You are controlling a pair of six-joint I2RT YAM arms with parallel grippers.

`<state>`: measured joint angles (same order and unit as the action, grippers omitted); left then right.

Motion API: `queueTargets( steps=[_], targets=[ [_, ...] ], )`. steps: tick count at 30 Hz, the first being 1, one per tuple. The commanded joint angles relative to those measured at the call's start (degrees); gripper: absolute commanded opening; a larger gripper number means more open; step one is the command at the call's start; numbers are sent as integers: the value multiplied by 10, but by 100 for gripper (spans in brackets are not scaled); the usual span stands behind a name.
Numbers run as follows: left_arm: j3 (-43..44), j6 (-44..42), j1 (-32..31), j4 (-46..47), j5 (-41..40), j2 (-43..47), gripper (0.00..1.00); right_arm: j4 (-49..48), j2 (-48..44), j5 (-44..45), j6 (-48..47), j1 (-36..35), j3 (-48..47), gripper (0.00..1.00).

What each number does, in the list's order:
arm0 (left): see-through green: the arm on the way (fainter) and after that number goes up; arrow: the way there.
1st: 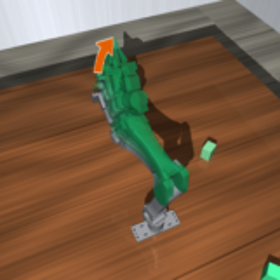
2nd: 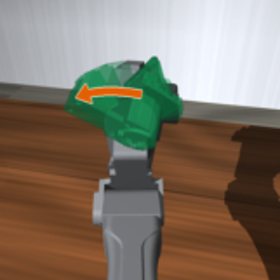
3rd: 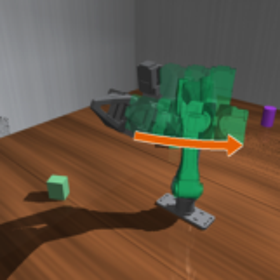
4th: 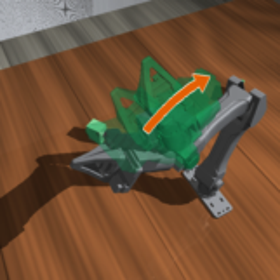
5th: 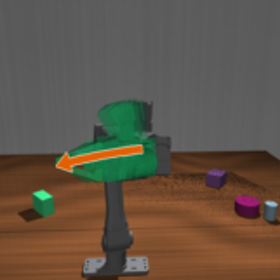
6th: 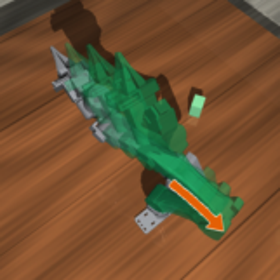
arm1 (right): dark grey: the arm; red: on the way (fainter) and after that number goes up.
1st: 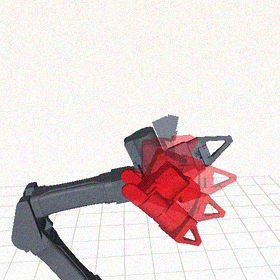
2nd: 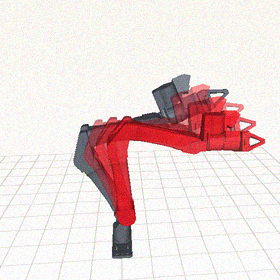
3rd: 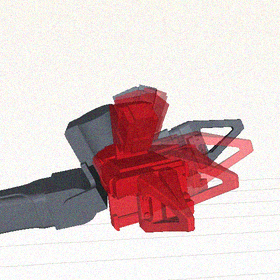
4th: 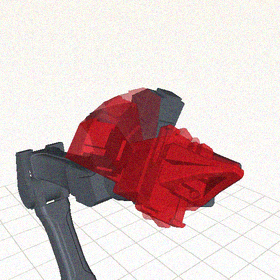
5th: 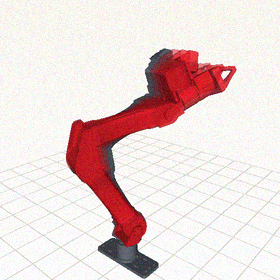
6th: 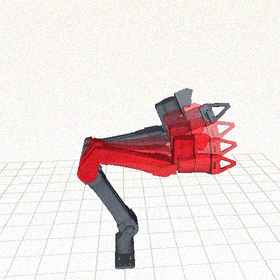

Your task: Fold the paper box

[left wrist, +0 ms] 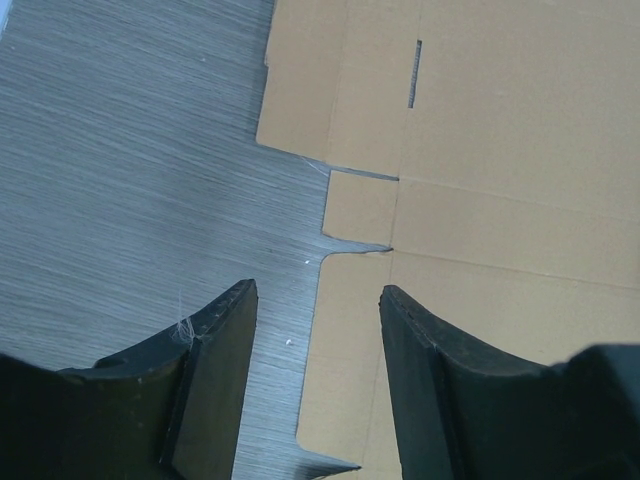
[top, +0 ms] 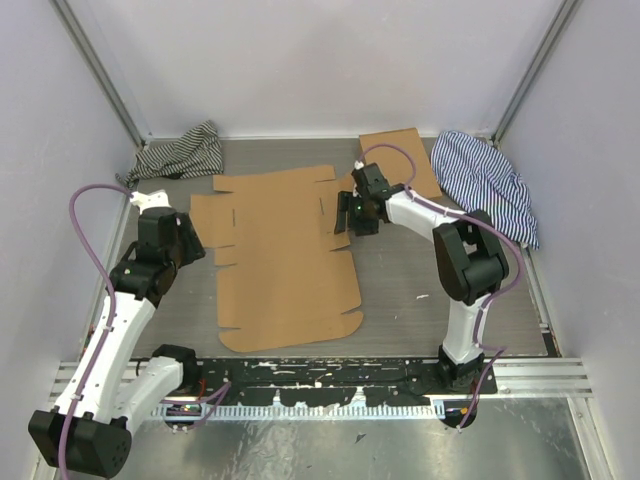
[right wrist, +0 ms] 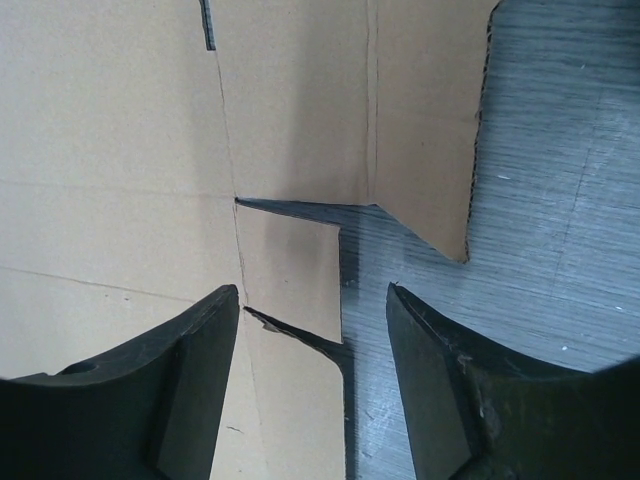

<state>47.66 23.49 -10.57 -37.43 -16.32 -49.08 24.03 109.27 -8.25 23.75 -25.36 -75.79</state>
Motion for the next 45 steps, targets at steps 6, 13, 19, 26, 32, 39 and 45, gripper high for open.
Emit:
queueTargets(
  steps=[6, 13, 19, 26, 32, 39, 45],
  targets=[
    [27, 10, -1, -1, 29, -1, 65, -29, 10, -16, 4, -13, 6, 60],
    [-2, 85, -1, 18, 53, 1, 69, -31, 9, -23, 6, -17, 3, 34],
    [-15, 116, -1, 20, 51, 1, 69, -28, 1, -28, 1, -18, 1, 14],
    [-38, 146, -2, 47, 73, -13, 67, 7, -27, -7, -25, -24, -15, 1],
    [-64, 185, -1, 88, 108, -54, 67, 48, -64, 60, -50, -27, -16, 1],
    [-94, 193, -1, 168, 127, -121, 68, 65, -94, 75, -60, -27, -6, 1],
    [-106, 195, -1, 241, 151, -199, 69, 66, -105, 68, -61, -27, 1, 1]
  ],
)
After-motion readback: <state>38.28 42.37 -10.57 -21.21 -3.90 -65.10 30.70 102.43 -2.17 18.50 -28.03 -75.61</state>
